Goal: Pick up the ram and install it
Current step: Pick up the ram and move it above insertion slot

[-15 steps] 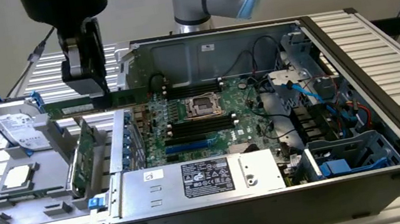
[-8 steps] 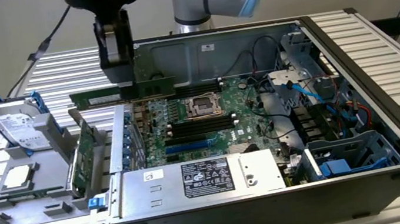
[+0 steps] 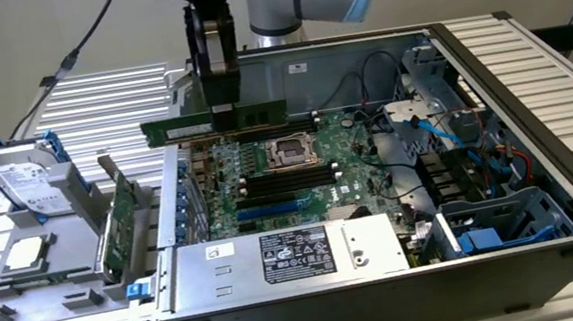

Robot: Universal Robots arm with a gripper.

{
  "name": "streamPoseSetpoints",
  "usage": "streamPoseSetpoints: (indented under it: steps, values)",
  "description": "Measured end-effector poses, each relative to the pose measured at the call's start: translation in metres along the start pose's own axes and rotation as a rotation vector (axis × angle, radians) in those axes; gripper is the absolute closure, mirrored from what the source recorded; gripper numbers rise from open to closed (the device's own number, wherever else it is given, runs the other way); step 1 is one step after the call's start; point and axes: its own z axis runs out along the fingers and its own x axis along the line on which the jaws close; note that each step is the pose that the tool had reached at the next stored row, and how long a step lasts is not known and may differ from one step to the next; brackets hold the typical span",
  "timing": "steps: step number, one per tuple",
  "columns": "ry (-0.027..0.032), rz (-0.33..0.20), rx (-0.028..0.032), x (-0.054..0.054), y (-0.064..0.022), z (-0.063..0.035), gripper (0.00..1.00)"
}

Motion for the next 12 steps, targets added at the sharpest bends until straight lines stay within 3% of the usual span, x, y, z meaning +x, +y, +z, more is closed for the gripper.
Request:
streamPoseSetpoints:
  steps: [6, 12]
  values:
    - [0.0, 0.0, -0.0001, -0.004, -0.0247, -0.0019, 0.86]
    - [0.0015, 0.0, -0.0002, -0.03, -0.0361, 0.0029, 0.86]
